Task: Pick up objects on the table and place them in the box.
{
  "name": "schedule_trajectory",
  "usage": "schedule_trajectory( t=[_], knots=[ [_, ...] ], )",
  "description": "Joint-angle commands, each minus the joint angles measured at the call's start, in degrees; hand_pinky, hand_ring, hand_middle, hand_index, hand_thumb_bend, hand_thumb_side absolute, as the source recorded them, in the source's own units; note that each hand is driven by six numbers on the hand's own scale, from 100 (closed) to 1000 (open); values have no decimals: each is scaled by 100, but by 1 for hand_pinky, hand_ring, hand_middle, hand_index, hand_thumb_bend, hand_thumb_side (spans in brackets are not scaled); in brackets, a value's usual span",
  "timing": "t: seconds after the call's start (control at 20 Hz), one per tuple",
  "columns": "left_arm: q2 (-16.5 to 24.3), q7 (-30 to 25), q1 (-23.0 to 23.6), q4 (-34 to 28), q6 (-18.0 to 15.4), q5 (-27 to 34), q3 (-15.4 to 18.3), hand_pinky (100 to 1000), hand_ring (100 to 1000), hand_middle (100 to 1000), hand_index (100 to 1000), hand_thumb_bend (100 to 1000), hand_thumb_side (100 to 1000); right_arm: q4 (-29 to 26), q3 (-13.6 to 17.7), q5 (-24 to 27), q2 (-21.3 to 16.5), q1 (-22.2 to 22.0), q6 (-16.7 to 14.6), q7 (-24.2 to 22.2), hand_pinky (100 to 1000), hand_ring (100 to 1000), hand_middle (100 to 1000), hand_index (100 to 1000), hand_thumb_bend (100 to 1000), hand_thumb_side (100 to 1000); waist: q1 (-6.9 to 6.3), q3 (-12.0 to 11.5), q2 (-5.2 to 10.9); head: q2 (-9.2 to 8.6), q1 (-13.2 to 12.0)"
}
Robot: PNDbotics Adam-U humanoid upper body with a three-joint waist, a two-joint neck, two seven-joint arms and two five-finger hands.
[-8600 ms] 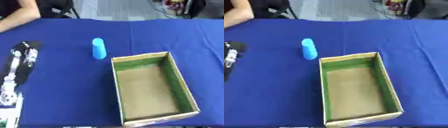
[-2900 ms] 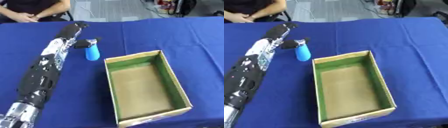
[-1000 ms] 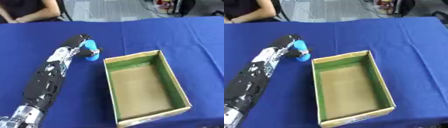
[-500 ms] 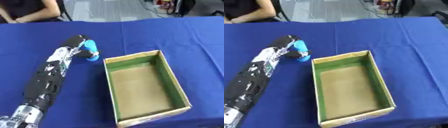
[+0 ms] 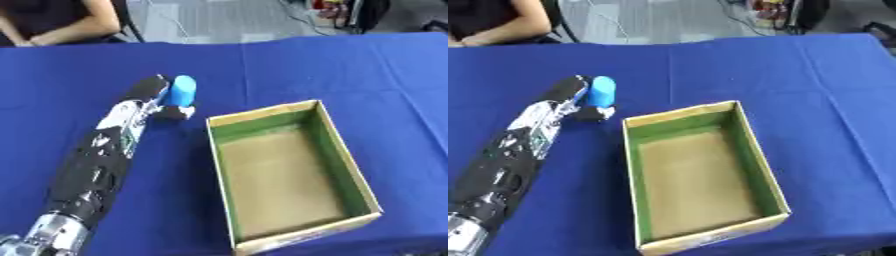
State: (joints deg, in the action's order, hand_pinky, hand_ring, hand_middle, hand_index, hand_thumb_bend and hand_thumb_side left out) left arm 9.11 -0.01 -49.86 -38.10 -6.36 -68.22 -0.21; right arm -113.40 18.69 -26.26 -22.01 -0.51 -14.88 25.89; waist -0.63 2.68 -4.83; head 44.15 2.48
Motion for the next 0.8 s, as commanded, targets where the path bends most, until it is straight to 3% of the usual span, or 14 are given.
schedule_trajectory(
  t=[0.05, 0.4, 0.55, 0.65, 0.8],
  knots=[
    [35, 42, -71, -12, 36, 48, -21, 450, 451, 574, 701, 100, 623, -119, 35, 29, -59, 76, -7, -24, 832, 742, 868, 949, 100, 848, 11, 0, 56, -14, 13],
    [26, 95, -75, -11, 43, 119, -20, 451, 443, 563, 673, 100, 629, -119, 36, 30, -61, 77, -7, -26, 832, 742, 868, 950, 100, 849, 13, -4, 58, -19, 20],
    [6, 127, -30, -29, 40, 324, 34, 455, 428, 585, 659, 100, 683, -119, 39, 31, -58, 78, -6, -23, 832, 742, 868, 950, 100, 849, 15, -5, 57, -25, 24],
    [-40, 148, 68, -89, 24, 899, 136, 453, 410, 601, 643, 100, 736, -119, 41, 32, -55, 78, -5, -23, 832, 742, 868, 950, 100, 849, 17, -10, 54, -27, 34],
    [-75, 182, 243, -280, 69, 2250, 208, 457, 391, 623, 630, 100, 803, -119, 48, 29, -53, 80, -4, -18, 832, 742, 868, 949, 100, 849, 18, -21, 48, -28, 58]
  ],
)
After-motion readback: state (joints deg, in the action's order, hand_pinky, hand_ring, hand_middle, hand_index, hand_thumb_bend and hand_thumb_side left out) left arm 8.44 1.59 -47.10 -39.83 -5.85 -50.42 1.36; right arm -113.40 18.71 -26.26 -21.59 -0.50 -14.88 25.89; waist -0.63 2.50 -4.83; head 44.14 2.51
